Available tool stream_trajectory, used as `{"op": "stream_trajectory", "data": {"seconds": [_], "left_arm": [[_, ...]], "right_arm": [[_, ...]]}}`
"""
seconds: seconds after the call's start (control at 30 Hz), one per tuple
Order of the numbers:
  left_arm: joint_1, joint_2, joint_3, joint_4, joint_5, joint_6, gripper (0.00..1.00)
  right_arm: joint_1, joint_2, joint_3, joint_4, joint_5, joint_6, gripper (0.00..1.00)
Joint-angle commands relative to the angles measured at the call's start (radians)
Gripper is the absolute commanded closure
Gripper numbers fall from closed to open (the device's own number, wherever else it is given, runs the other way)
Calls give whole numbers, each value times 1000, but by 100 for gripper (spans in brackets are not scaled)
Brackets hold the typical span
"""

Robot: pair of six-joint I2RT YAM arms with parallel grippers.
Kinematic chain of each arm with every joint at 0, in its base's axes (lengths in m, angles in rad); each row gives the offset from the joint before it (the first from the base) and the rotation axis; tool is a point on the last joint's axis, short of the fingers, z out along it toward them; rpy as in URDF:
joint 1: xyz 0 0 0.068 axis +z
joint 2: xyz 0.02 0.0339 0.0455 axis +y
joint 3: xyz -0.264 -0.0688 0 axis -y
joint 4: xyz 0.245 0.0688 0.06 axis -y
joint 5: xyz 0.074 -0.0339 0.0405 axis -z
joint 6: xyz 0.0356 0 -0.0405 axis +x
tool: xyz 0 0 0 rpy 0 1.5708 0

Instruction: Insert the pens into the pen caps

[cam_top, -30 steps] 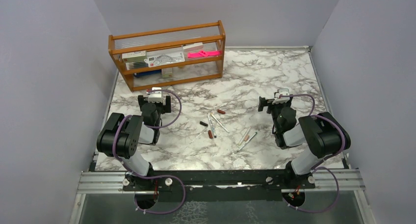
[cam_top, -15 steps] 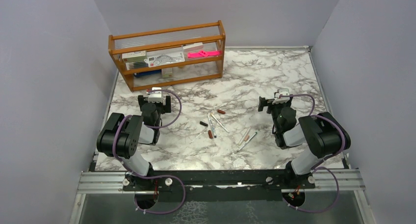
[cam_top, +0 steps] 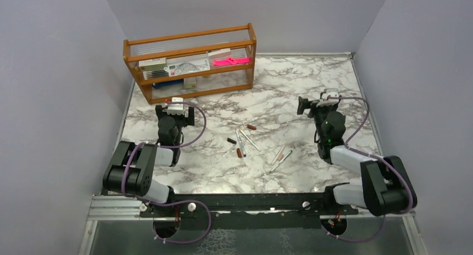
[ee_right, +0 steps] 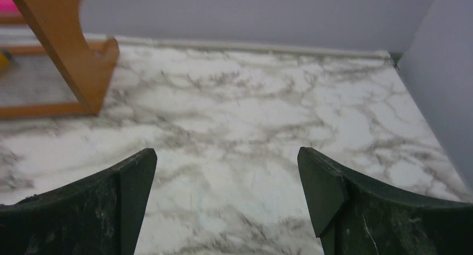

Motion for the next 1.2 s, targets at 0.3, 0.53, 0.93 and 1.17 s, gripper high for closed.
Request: {"op": "stream_trajectory", "data": {"seconds": [0.3, 0.53, 0.93, 1.17], "left_arm": [[-28, -221, 488, -948, 142, -222, 1], [-132, -516, 481, -1165, 9, -335, 1], [-134, -518, 609, -1478, 81, -340, 1], [-134, -527, 586, -1473, 114, -461, 98]], "right_arm": [[-4, -212, 520, -964, -420, 358, 0], [-4, -332, 689, -1359, -100, 449, 0], [-6, -517, 605, -1512, -70, 477, 75], [-4, -500, 549, -1496, -173, 351, 98]]}}
